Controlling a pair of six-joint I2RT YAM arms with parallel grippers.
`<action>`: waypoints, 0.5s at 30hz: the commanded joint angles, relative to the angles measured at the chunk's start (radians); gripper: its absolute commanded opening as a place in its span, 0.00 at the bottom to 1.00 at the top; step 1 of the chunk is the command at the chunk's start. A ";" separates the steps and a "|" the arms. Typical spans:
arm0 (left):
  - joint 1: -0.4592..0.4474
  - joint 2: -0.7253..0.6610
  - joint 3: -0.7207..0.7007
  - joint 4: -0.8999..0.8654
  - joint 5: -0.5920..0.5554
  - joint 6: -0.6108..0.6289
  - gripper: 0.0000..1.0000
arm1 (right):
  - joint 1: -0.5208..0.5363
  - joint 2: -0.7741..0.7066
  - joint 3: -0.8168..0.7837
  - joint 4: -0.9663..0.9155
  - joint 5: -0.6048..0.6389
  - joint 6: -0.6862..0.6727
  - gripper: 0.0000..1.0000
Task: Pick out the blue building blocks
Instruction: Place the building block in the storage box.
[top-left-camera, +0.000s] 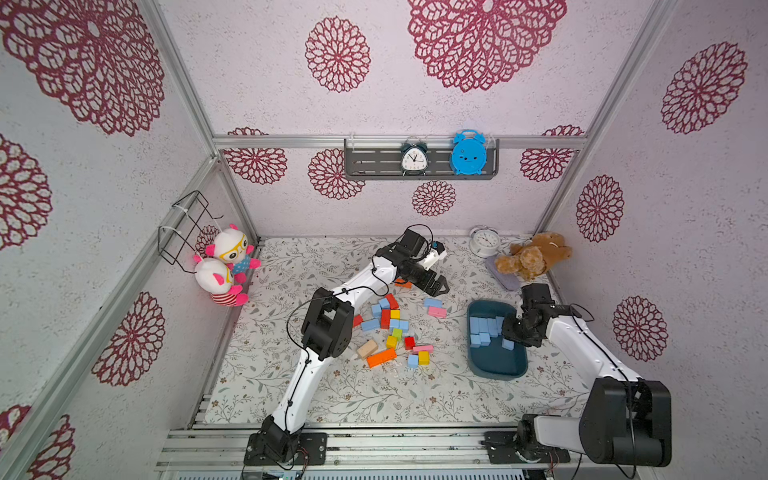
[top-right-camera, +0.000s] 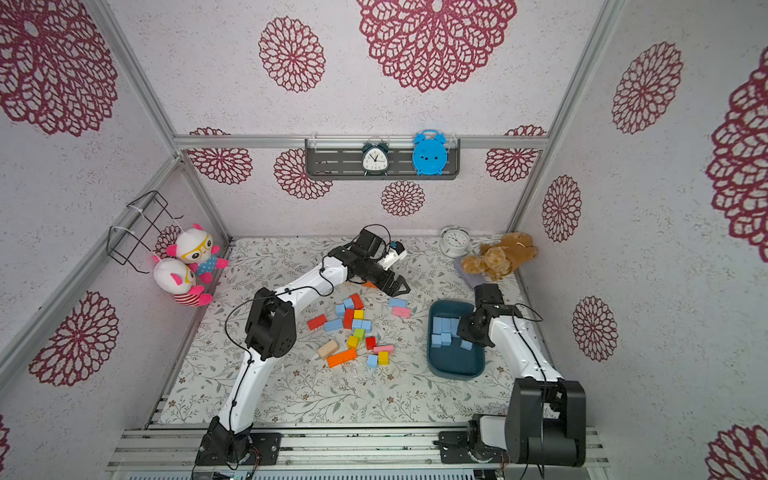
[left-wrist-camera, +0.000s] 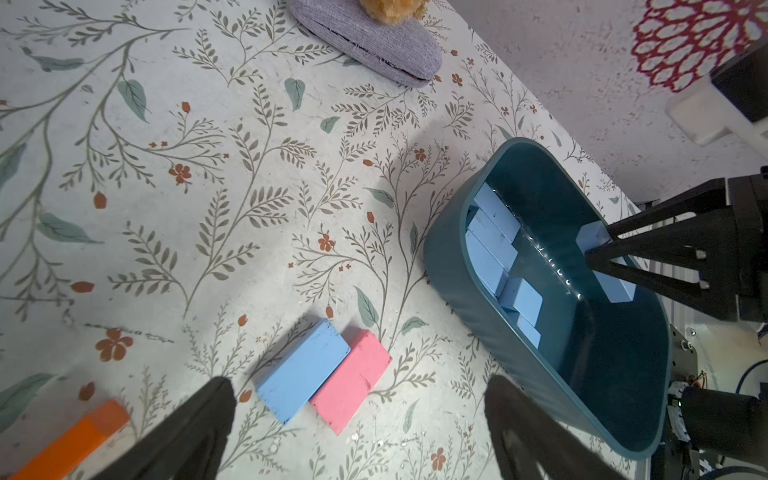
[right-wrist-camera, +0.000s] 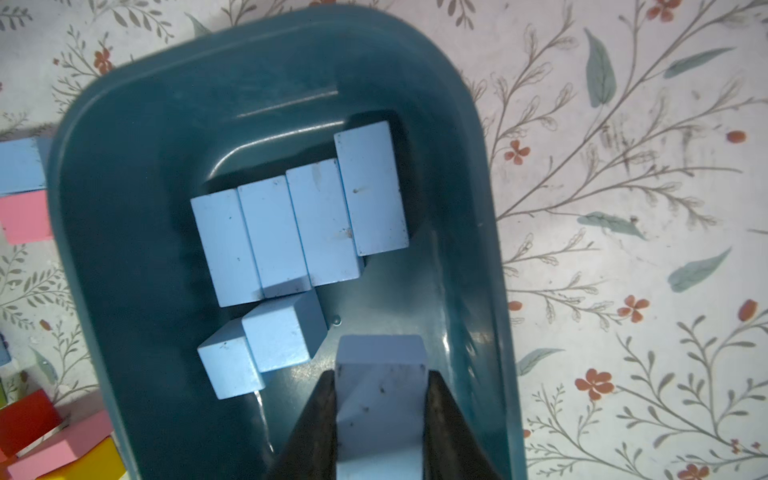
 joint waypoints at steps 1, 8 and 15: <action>-0.004 0.016 0.013 0.003 -0.012 -0.015 0.98 | -0.002 0.025 -0.019 0.007 -0.050 0.019 0.22; 0.003 0.017 0.011 0.001 0.002 -0.011 0.98 | 0.011 0.053 -0.039 0.011 -0.062 0.017 0.25; 0.017 0.022 0.015 0.001 0.011 -0.014 0.98 | 0.011 0.101 -0.035 0.059 -0.016 -0.004 0.26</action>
